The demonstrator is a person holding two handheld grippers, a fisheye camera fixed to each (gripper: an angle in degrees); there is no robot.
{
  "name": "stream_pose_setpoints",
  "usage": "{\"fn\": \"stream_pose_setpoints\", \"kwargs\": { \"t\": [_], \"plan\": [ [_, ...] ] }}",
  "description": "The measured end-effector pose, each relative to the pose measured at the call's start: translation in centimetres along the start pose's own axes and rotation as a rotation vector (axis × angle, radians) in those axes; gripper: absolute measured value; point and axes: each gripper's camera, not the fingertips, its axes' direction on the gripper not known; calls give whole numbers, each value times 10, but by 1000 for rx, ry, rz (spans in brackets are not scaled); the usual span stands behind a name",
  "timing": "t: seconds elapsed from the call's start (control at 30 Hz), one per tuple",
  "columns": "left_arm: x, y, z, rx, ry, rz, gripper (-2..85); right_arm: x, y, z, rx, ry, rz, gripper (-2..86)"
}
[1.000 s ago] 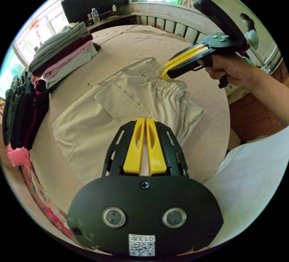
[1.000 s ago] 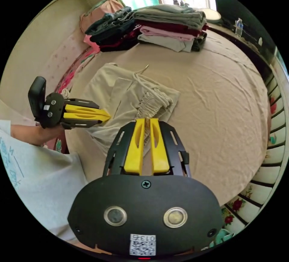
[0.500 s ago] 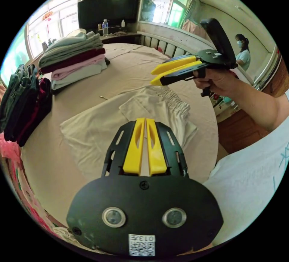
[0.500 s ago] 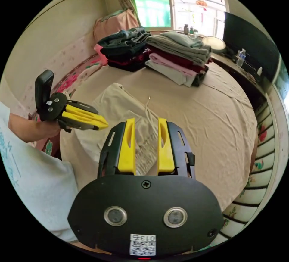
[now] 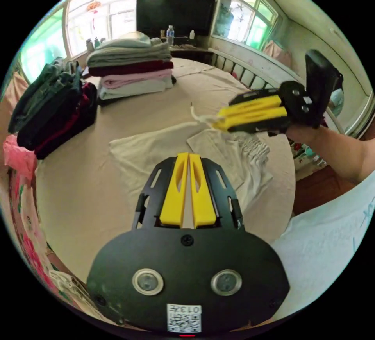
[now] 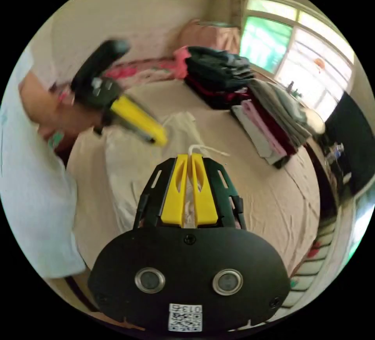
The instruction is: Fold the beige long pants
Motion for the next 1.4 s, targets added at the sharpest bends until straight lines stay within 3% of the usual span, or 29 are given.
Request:
{"fn": "stream_pose_setpoints", "kwargs": {
  "t": [0.07, 0.13, 0.23, 0.33, 0.37, 0.5, 0.6, 0.73, 0.8, 0.9, 1.17, 1.3, 1.4],
  "plan": [
    [-6, -2, -31, 111, -140, 15, 4, -33, 4, 17, -131, -7, -186, 14],
    [2, -16, -37, 149, -169, 121, 5, -60, 18, 40, -279, 65, -342, 15],
    [27, -48, -3, 38, -80, 347, 2, -72, 35, 46, -303, 160, -381, 16],
    [28, -63, 65, -283, -74, 395, 2, -51, 34, 19, -282, 198, -160, 22],
    [21, -63, 72, -289, -46, 368, 3, -39, 38, 3, -237, 203, -33, 28],
    [-8, -66, 37, -192, 13, 238, 15, 19, 82, -28, -182, 90, 455, 90],
    [-47, -52, -21, -30, -33, 81, 68, 66, 136, -54, 31, -84, 827, 135],
    [-130, -11, -53, -8, 7, -218, 142, 99, 187, -46, 67, -193, 1025, 162],
    [-156, 2, -51, -26, 96, -299, 160, 114, 207, -29, 90, -352, 1090, 165],
    [-177, 8, -41, -69, 215, -344, 171, 124, 208, -13, 68, -458, 1082, 154],
    [-180, -16, -24, -142, 371, -313, 154, 130, 192, -2, -10, -456, 1039, 139],
    [-174, -24, -32, -146, 329, -300, 109, 120, 175, 0, -10, -432, 1009, 117],
    [-148, -34, -44, -143, 199, -193, 84, 110, 154, 3, -86, -327, 945, 104]
  ]
}}
